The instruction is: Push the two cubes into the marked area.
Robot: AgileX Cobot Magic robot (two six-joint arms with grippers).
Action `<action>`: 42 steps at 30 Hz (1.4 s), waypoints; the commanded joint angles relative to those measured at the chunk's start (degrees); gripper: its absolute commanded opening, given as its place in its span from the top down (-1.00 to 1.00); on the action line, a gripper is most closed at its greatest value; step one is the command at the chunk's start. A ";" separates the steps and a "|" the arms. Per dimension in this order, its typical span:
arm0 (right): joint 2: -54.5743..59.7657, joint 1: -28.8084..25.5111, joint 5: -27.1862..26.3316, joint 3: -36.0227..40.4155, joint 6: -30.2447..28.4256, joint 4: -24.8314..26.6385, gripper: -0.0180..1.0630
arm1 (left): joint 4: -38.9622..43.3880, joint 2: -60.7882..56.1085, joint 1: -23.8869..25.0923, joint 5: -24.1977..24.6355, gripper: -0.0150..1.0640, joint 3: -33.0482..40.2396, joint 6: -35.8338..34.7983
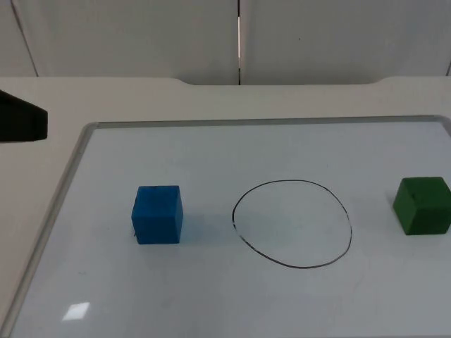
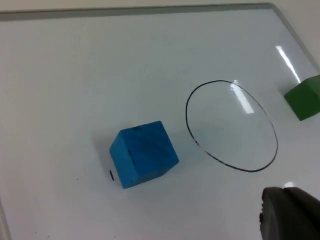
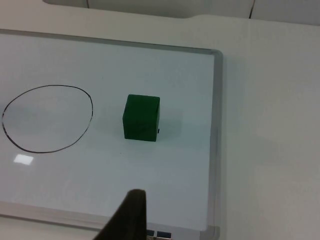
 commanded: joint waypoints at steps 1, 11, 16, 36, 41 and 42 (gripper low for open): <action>-0.22 -0.34 -0.44 0.03 0.04 0.01 -0.98 | -3.04 1.99 -0.03 -1.42 0.98 -0.46 1.91; -0.22 -0.34 -0.44 0.03 0.04 0.01 -0.98 | -5.56 12.31 -13.43 -19.33 0.98 -1.63 1.40; -0.22 -0.34 -0.44 0.03 0.04 0.01 -0.98 | -6.86 15.95 -18.24 -26.74 0.98 -1.63 1.09; -0.22 -0.34 -0.44 0.03 0.04 0.01 -0.98 | -11.20 36.32 -21.19 -38.96 0.98 -8.46 0.20; -0.22 -0.34 -0.44 0.03 0.04 0.01 -0.98 | -11.11 39.46 -21.19 -40.39 0.98 -9.27 0.20; -0.22 -0.34 -0.44 0.03 0.04 0.01 -0.98 | -10.98 40.91 -21.19 -40.39 0.98 -9.72 0.20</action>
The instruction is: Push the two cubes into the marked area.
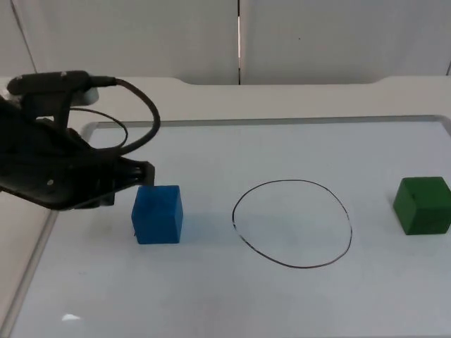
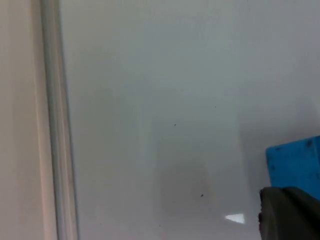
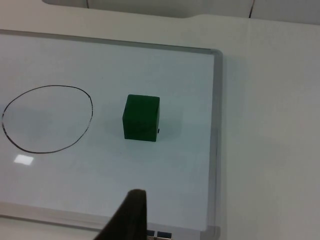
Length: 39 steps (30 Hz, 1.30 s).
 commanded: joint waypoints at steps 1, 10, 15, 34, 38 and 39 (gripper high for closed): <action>-0.22 -0.34 -0.44 0.03 -0.13 0.01 -0.98 | -0.62 1.76 -0.20 -0.71 0.98 -0.77 -0.44; -0.22 -0.34 -0.44 0.03 -0.13 0.01 -0.98 | -0.38 6.52 -0.20 -2.05 0.98 -2.83 -0.44; -0.22 -0.34 -0.44 0.03 -0.13 0.01 -0.98 | -0.38 7.88 -0.32 -0.84 0.98 -4.18 -0.44; -0.22 -0.34 -0.44 0.03 -0.13 0.12 -0.98 | -1.07 8.09 -0.32 3.23 0.98 -4.41 -1.98; -0.22 -0.34 -0.44 0.03 -0.13 0.12 -0.98 | -1.07 8.09 -0.32 4.10 0.98 -4.41 -2.89; -0.22 -0.34 -0.44 0.03 -0.13 0.12 -0.98 | -1.07 8.09 -0.32 4.50 0.98 -4.41 -2.99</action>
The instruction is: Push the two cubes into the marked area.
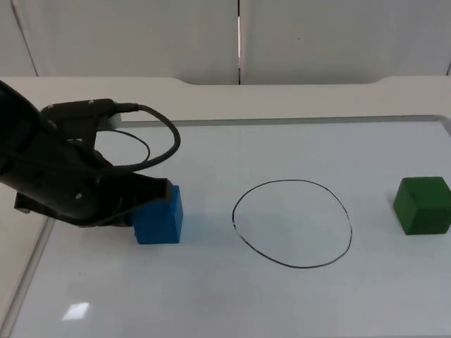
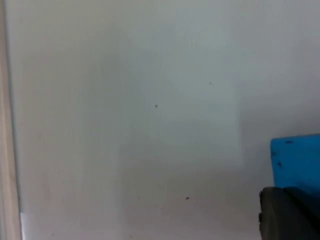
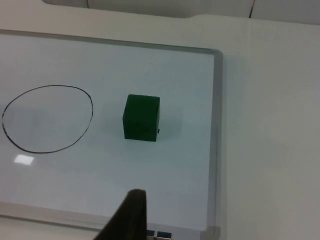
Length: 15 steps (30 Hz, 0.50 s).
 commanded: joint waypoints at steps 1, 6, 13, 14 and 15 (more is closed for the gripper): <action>-0.22 -0.34 -0.44 0.03 -0.13 0.12 -0.98 | -0.83 0.02 -0.32 0.87 0.98 -0.19 -0.86; -0.22 -0.34 -0.44 0.03 -0.13 0.12 -0.98 | -0.83 0.02 -2.57 -0.08 0.98 -0.19 -1.35; -0.22 -0.34 -0.44 0.03 -0.13 0.12 -0.98 | -0.83 0.45 -4.32 -2.15 0.98 -0.19 -2.46; -0.22 -0.34 -0.44 0.03 -0.13 0.12 -0.98 | -0.83 0.53 -4.32 -2.33 0.98 -0.19 -2.69; -0.22 -0.34 -0.44 0.03 -0.13 0.12 -0.98 | -0.83 0.53 -4.32 -2.57 0.98 -0.19 -2.69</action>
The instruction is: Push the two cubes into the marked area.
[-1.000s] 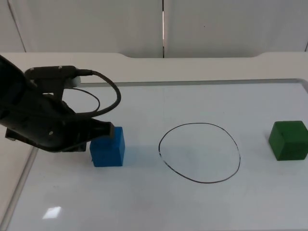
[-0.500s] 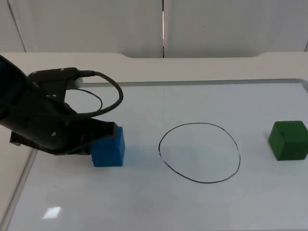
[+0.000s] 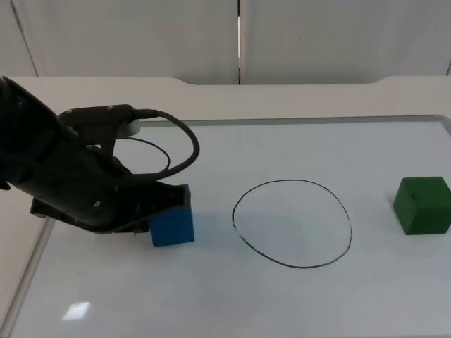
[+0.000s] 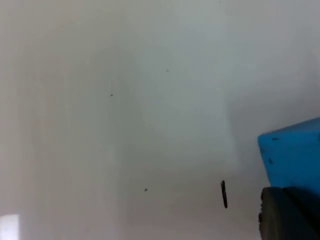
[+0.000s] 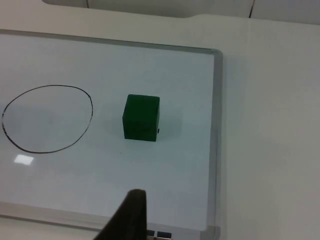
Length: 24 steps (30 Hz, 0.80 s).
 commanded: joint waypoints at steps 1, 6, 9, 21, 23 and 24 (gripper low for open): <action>-0.22 -0.34 -0.44 0.03 -0.13 0.12 -0.98 | -0.60 0.11 -0.29 -0.91 0.98 -0.19 -0.81; -0.22 -0.34 -0.44 0.03 -0.13 0.12 -0.98 | -0.18 0.11 -0.38 0.63 0.98 -0.79 -2.43; -0.22 -0.34 -0.44 0.03 -0.13 0.12 -0.98 | -0.61 0.11 -0.38 0.62 0.98 -1.49 -2.43; -0.22 -0.34 -0.44 0.03 -0.13 0.12 -0.98 | -1.91 0.11 -0.41 4.56 0.98 -1.81 -2.43; -0.22 -0.34 -0.44 0.03 -0.13 0.12 -0.98 | -1.91 0.11 -0.55 5.16 0.98 -1.81 -2.43; -0.22 -0.34 -0.44 0.03 -0.13 0.12 -0.98 | -1.91 0.11 -0.90 5.17 0.98 -1.81 -2.43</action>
